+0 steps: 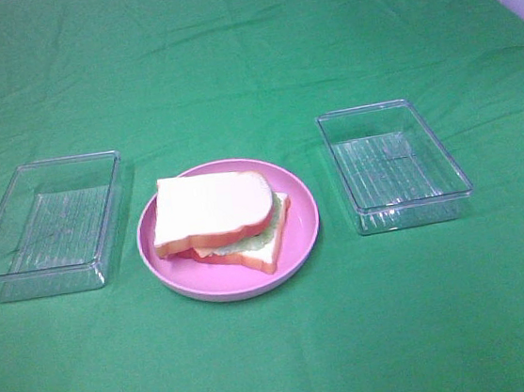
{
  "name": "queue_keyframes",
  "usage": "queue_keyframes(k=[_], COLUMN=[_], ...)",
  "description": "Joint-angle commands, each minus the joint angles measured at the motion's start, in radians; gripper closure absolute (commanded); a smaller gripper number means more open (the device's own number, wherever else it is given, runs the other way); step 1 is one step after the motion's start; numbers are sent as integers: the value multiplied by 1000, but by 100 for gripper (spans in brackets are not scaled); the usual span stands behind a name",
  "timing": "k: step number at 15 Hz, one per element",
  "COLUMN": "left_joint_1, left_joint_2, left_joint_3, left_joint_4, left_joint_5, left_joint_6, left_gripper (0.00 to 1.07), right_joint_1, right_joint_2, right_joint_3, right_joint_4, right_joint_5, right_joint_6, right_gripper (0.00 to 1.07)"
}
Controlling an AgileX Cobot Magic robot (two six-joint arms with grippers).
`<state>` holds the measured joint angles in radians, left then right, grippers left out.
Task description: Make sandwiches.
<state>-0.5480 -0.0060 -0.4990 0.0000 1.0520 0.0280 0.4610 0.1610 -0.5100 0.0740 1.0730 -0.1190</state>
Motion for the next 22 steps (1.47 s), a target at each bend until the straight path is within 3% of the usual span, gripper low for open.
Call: queue_keyframes(k=[1,3,5,9,13,19,22], left_joint_1=[-1,13,81,396,611,614,615], left_joint_2=[-7,-7,-7,-7,-11,-24,-20], left_joint_3=[1,1,1,1,1,1,1], left_joint_4=[0,0,0,0,0,0,0], left_joint_5=[-10,-10,-10,-10,-10,-10,-10], left_joint_6=[3,3,3,3,3,3,3], left_gripper=[30,30,30,30,30,30,30], right_joint_1=[0,-21,-89,-351,-409,-411,-456], right_joint_2=[-4,-4,-4,-4,-4,-63,-104], right_joint_3=[5,5,5,5,5,5,5], right_joint_4=[0,4,8,9,11,11,11], right_joint_5=[-12,-12,-12,-12,-12,-12,-12], right_joint_6=[-13,-14,-14,-14,-14,-14,-14], right_gripper=[30,30,30,30,30,30,30])
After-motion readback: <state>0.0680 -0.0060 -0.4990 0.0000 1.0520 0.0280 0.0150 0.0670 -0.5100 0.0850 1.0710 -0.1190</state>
